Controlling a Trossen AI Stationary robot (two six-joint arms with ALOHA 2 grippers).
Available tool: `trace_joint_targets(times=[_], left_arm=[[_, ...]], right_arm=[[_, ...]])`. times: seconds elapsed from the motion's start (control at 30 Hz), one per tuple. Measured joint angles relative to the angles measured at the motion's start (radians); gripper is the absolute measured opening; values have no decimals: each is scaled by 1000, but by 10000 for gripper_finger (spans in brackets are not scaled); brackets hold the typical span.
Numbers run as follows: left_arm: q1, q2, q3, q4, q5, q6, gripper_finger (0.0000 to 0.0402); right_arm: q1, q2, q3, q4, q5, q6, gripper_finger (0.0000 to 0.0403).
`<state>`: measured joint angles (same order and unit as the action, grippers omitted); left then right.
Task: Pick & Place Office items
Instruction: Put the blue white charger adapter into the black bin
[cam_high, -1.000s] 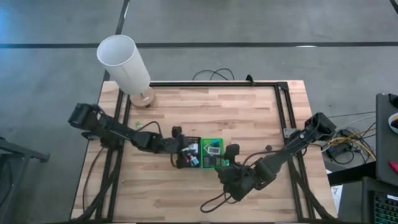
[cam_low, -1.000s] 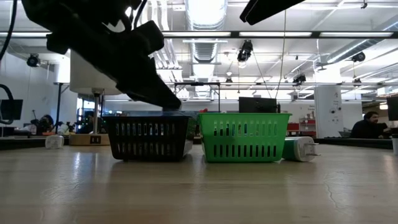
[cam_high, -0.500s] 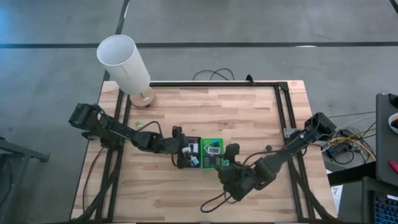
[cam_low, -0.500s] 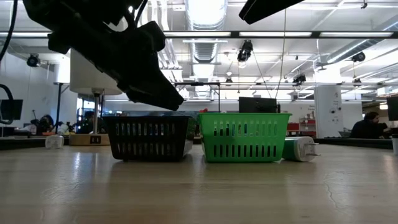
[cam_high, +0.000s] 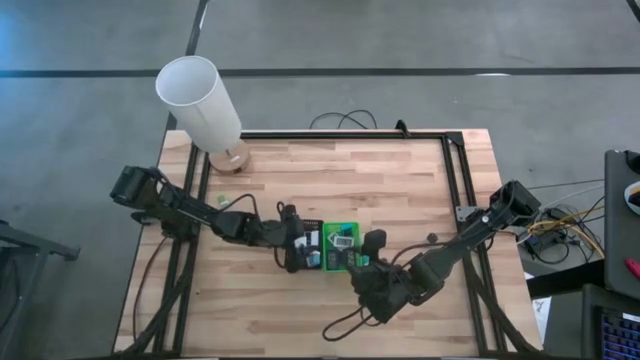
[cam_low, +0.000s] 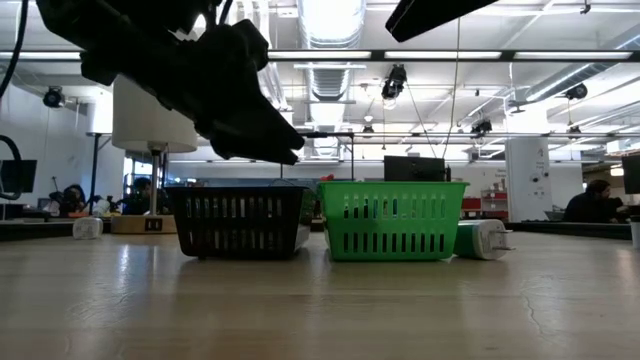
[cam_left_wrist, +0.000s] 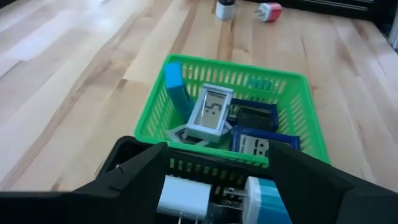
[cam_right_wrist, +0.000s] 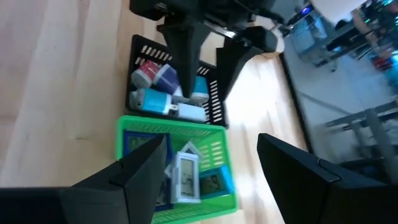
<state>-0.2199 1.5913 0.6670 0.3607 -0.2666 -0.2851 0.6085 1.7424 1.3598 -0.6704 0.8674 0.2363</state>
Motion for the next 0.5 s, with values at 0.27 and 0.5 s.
trace_joint_targets(times=[0.27,0.5], left_arm=[[2,0,0,-2,5,122,284],[3,0,-1,-2,-1,239,284]], right_arm=[[77,-50,50,-453,45,288,249],[401,-191,-134,-725,269,1013,249]])
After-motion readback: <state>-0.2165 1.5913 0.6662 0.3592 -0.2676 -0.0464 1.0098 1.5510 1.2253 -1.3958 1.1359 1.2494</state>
